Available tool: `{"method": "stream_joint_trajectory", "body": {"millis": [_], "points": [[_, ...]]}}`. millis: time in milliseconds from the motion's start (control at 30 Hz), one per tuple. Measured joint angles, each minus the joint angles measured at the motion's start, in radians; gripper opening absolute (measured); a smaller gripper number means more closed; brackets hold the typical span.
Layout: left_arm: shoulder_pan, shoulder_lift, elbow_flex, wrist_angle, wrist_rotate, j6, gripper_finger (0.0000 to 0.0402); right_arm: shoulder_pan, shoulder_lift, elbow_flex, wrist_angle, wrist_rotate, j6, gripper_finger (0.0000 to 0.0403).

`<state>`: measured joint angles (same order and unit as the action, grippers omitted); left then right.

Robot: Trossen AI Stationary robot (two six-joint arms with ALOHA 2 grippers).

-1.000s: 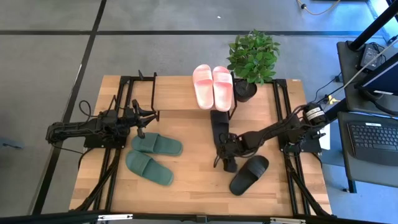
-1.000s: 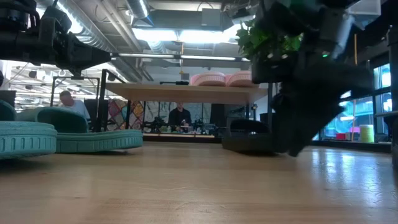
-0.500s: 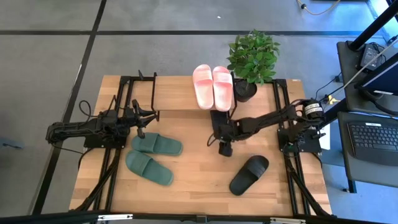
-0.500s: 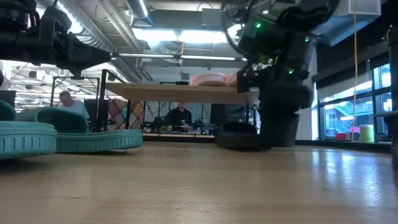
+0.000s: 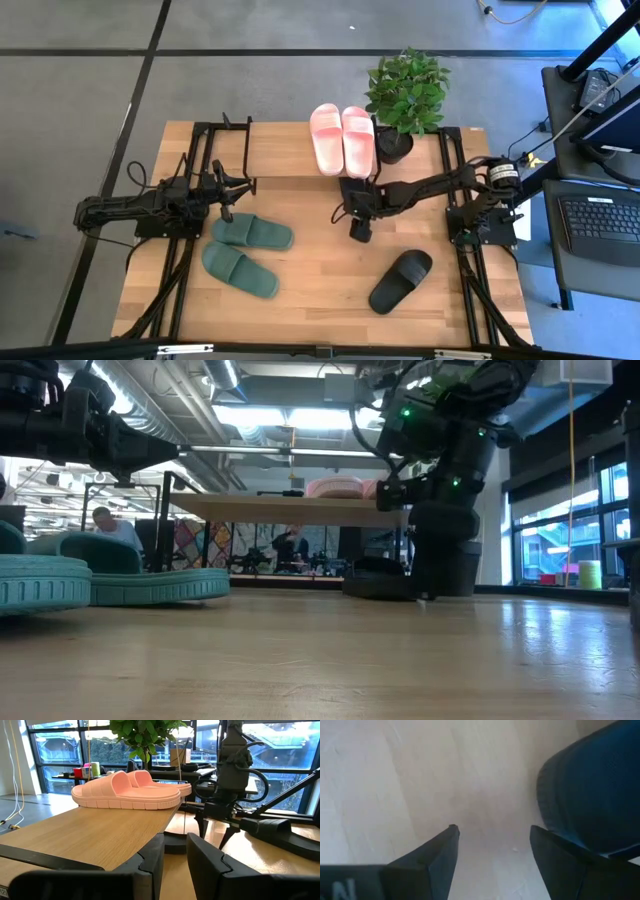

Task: Pick and place slides into the shelf
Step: Put the black slide under the shelf

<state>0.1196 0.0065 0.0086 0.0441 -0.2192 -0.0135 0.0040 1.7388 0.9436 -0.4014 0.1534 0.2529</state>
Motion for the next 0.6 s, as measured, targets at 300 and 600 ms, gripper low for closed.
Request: {"method": "stream_joint_trajectory", "body": {"millis": [300, 600], "points": [[0.000, 0.000, 0.000, 0.000, 0.000, 0.000, 0.0076, 0.114, -0.156, 0.000, -0.060, -0.111, 0.304, 0.0244], [0.000, 0.000, 0.000, 0.000, 0.000, 0.000, 0.0076, 0.300, -0.317, 0.026, -0.174, -0.255, 0.781, 0.0244]]}}
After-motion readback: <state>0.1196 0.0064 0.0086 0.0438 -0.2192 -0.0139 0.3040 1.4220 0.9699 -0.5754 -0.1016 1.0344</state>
